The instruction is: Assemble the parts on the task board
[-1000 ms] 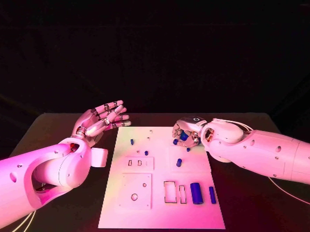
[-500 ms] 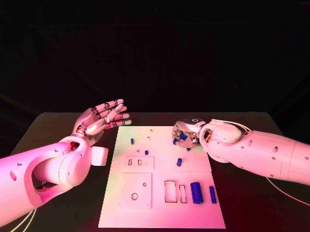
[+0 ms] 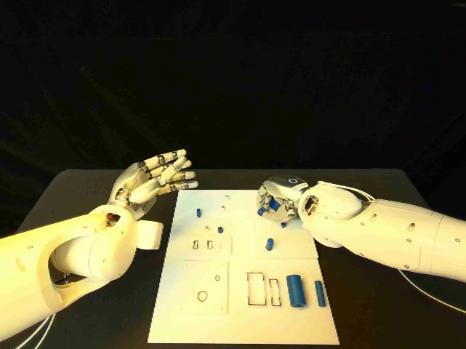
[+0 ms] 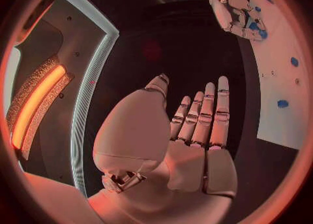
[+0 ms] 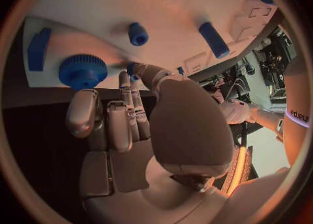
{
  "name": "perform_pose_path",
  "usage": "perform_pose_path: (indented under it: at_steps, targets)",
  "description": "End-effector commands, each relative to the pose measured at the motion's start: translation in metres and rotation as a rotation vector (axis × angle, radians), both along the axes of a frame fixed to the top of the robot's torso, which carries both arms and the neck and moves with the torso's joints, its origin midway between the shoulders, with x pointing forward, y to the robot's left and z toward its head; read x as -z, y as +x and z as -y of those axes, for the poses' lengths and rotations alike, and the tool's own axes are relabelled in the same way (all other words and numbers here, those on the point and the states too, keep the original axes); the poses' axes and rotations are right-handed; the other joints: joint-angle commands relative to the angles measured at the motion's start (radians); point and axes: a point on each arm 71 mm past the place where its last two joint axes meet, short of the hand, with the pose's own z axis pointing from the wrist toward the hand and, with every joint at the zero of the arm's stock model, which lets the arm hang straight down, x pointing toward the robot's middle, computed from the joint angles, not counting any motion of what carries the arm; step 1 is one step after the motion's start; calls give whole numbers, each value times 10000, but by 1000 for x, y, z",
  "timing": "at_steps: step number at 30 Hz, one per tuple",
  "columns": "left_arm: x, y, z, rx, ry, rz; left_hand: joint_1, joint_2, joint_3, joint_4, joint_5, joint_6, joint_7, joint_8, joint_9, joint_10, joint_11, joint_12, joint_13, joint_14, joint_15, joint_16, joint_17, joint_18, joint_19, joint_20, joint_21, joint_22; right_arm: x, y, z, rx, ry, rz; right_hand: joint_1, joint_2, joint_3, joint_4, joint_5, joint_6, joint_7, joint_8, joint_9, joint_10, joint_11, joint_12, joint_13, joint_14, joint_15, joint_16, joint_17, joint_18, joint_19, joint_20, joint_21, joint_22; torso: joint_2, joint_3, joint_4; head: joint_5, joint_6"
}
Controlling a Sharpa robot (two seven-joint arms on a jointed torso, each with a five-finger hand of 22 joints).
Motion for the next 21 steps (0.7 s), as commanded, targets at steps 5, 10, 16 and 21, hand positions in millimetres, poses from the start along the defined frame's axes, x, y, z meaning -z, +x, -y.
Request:
perform_pose_path:
  at_steps: [5,10,16,21]
  targets:
    - [-1,1,1,178,-111,36,42,24,-17,-2,-5,5,873,28,3,-53,-10,-45,-6,-30,31,70,20,121,90,11,34,12,-20,1,-10,417,1305,1651,136,177,153,-111,106,98,-6,80,107,112,-22,31,106,571,-58,105,52,-101,52,-65,93,121,8,-10,17,-4,48]
    - [-1,2,1,199,-122,40,47,30,-13,-6,-5,2,874,28,3,-58,-9,-45,-7,-31,31,76,27,120,92,10,38,13,-24,5,-25,395,1595,1988,91,187,184,-102,125,88,7,89,139,90,-6,8,111,573,-50,120,65,-101,44,-65,100,132,30,0,15,26,66]
    - [-1,2,4,267,-153,41,47,30,-13,-6,-5,2,874,28,3,-58,-9,-45,-7,-31,31,76,27,120,92,10,38,13,-25,12,-41,308,1740,2162,62,182,224,-113,134,45,22,82,171,44,10,-23,110,576,-38,140,83,-107,49,-60,124,170,27,-22,50,40,63]
    - [-1,3,5,279,-158,34,47,30,-13,-6,-5,2,874,28,3,-58,-9,-45,-7,-31,31,76,27,120,92,10,38,13,-21,16,-51,308,1716,2107,41,189,285,-138,138,-21,49,67,212,-15,34,-47,107,576,-20,154,87,-99,15,-49,102,143,20,-17,33,60,65]
